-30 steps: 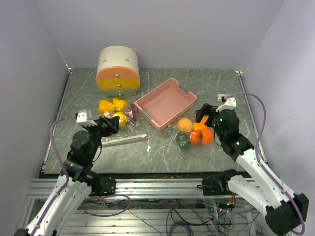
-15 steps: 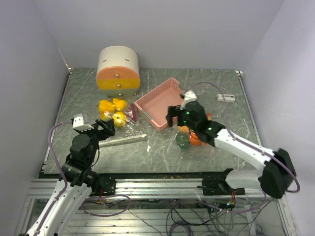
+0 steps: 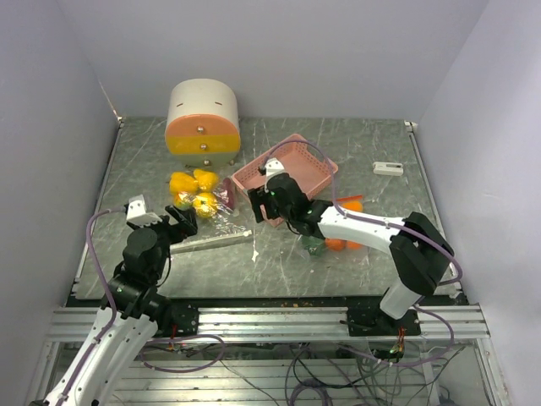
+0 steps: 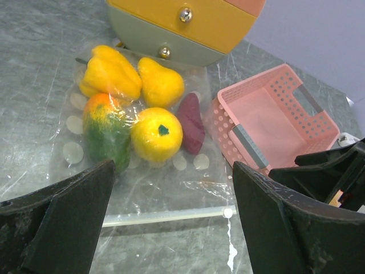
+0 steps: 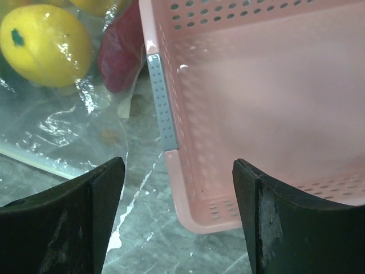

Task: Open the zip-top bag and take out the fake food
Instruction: Pick up the zipper food storage bag at the center of the board.

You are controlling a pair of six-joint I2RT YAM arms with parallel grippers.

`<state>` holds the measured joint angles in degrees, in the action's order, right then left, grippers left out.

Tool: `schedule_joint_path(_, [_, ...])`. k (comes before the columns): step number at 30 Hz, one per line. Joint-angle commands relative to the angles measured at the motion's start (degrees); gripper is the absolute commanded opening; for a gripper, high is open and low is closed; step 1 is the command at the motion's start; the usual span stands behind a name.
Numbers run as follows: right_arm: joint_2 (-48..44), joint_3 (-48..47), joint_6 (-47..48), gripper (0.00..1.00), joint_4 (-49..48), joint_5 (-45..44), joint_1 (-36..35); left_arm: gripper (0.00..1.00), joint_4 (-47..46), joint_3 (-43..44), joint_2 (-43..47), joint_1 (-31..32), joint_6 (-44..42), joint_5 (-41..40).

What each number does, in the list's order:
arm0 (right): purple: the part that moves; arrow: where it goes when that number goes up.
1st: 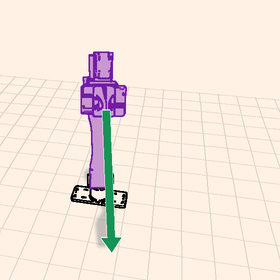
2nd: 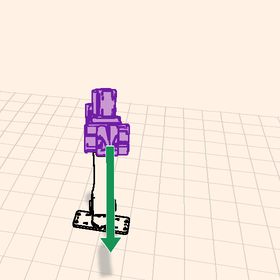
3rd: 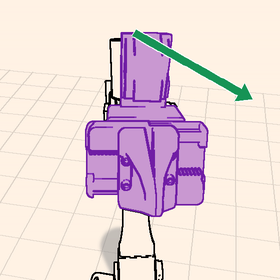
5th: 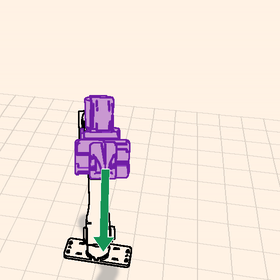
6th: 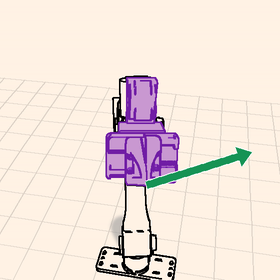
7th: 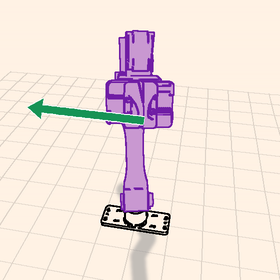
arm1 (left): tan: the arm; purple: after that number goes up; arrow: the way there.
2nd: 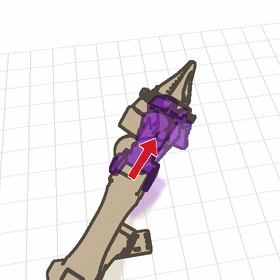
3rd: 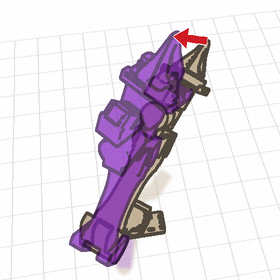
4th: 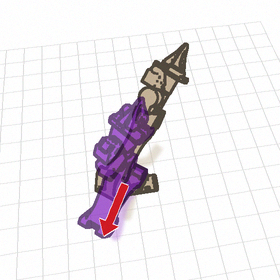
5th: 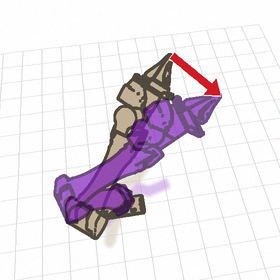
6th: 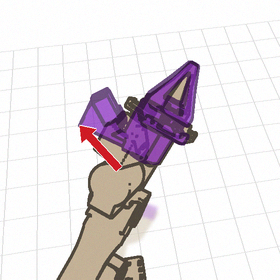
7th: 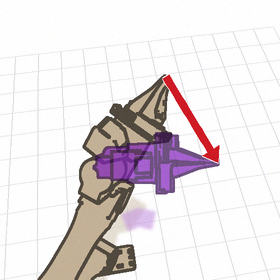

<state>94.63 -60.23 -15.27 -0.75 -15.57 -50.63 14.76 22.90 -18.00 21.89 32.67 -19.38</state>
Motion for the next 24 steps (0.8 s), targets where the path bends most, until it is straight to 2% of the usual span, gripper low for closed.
schedule_joint_path(1, [-0.03, -2.2, 1.95, 0.77, -5.9, 1.53, -1.62, 0.95, 2.5, 2.04, 0.18, -0.36, 1.35, -2.65])
schedule_joint_path(6, [5.07, -9.3, 3.71, 0.8, -5.75, 4.97, -5.15, 0.95, 5.56, 1.94, -1.8, -0.36, 3.76, -8.58])
schedule_joint_path(10, [12.25, -16.61, 2.41, 0.94, -2.27, 4.97, -6.88, 0.95, 8.85, 3.03, -3.97, -0.36, 5.39, -12.81])
schedule_joint_path(13, [16.24, -18.5, 1.3, 1.0, -1.39, 3.85, -7.11, 0.95, 10.05, 3.34, -3.54, -0.36, 5.61, -13.43])
schedule_joint_path(21, [22.92, -17.11, 0.46, 1.0, -1.99, 4.71, -7.12, 0.95, 10.39, 2.92, -2.9, -0.36, 5.7, -13.72])
schedule_joint_path(24, [24.04, -16.46, 0.18, 0.97, -2.92, 5.35, -7.12, 0.95, 9.84, 2.89, -4.22, -0.36, 5.5, -13.33])
